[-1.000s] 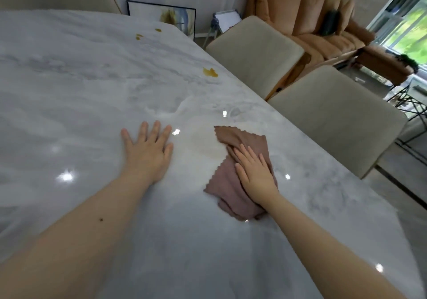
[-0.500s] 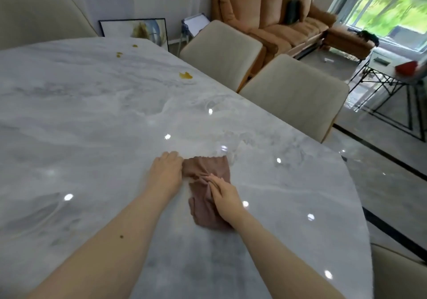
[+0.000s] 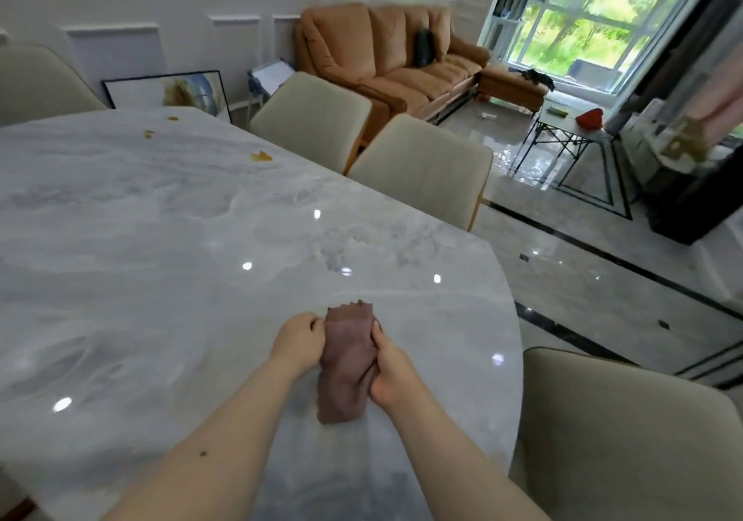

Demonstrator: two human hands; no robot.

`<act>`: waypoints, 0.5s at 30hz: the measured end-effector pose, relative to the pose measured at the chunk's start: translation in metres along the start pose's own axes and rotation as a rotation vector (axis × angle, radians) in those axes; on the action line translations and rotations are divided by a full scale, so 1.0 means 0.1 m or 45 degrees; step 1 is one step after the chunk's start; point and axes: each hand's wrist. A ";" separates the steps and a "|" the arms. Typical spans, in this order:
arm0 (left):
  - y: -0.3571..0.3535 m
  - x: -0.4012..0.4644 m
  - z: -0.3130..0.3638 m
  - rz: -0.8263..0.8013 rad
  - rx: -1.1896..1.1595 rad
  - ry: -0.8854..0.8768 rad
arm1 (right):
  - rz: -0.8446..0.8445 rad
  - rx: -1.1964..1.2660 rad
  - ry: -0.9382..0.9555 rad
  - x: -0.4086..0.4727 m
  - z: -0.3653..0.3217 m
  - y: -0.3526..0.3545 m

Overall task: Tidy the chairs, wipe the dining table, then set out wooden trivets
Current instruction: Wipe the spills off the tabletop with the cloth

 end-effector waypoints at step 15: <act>-1.16 -1.17 2.27 -0.206 -0.462 -0.156 | 0.125 0.135 0.289 -1.93 -1.86 1.12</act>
Point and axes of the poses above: each hand's wrist, its own x-axis towards the middle knuckle, its own y-axis out of the back of the hand, z = x × y, and after that the axes turned 10 degrees about x, right-handed
